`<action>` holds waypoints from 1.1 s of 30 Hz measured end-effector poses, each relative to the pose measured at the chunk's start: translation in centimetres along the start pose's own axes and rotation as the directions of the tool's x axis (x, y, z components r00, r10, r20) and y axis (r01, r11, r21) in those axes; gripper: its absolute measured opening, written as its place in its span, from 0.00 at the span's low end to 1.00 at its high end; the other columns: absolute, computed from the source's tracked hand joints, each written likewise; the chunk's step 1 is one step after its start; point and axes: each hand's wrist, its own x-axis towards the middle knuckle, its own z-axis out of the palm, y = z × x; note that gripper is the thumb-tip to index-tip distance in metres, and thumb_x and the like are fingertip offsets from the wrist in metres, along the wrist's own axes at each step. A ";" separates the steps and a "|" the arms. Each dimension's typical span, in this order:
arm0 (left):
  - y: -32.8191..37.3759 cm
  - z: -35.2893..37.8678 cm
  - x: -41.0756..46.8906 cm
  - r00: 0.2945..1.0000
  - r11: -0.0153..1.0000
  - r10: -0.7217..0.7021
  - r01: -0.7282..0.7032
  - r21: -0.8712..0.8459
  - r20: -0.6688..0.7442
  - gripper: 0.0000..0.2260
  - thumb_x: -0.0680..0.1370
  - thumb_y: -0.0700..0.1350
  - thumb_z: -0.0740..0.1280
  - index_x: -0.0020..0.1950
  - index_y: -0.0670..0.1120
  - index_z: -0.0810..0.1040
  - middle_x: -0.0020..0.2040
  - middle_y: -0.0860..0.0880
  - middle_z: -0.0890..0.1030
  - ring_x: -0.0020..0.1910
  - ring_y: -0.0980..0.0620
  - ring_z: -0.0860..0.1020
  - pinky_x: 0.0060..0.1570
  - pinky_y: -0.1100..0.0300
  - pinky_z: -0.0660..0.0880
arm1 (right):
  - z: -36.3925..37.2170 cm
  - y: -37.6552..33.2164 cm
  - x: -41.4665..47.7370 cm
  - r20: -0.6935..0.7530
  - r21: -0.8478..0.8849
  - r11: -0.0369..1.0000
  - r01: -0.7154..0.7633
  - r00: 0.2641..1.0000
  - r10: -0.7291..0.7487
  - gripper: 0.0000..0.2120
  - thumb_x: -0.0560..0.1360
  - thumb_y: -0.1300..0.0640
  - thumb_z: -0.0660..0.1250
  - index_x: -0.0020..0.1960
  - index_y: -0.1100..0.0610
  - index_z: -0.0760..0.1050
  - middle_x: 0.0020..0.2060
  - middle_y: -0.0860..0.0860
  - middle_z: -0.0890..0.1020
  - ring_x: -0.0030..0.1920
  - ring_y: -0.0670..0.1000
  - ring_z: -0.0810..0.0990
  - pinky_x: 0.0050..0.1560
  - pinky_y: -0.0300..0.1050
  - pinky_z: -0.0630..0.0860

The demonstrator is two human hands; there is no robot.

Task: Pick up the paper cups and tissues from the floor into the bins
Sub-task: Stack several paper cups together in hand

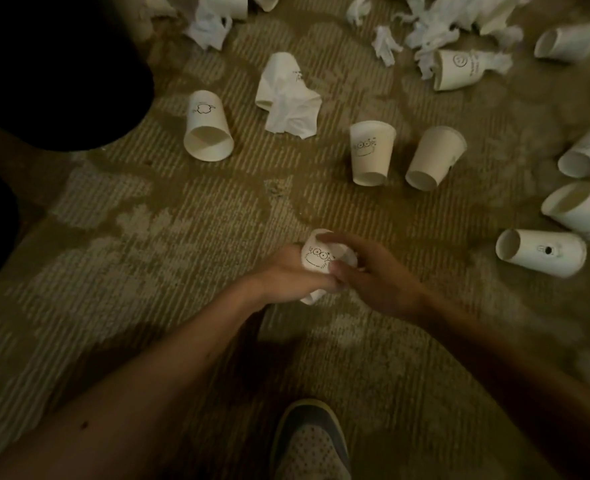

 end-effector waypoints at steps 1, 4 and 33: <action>0.1 0.0 -0.1 1.000 1.000 -0.003 0.004 -0.028 0.023 0.11 0.68 0.50 0.77 0.49 0.52 0.83 0.42 0.54 0.86 0.42 0.59 0.84 0.40 0.60 0.80 | -0.3 -0.3 0.1 0.017 0.019 1.000 0.010 1.000 -0.010 0.20 0.80 0.61 0.63 0.69 0.46 0.69 0.62 0.48 0.77 0.60 0.45 0.77 0.57 0.45 0.78; 0.0 -0.2 -0.5 1.000 0.981 0.004 -0.008 -0.193 -0.023 0.11 0.69 0.51 0.76 0.50 0.52 0.82 0.41 0.55 0.86 0.39 0.61 0.83 0.32 0.68 0.75 | -1.4 -1.5 1.1 0.001 0.058 0.998 -0.005 1.000 0.005 0.23 0.79 0.57 0.64 0.71 0.40 0.65 0.58 0.42 0.76 0.55 0.44 0.79 0.49 0.42 0.81; 4.3 -3.7 0.5 0.978 0.672 0.083 -0.196 -0.714 -0.190 0.29 0.68 0.57 0.70 0.68 0.50 0.73 0.63 0.45 0.80 0.62 0.45 0.79 0.60 0.42 0.74 | -0.9 -1.4 2.5 -0.089 0.539 0.804 -0.250 0.933 0.350 0.12 0.79 0.49 0.60 0.60 0.52 0.71 0.51 0.56 0.81 0.42 0.51 0.81 0.41 0.45 0.78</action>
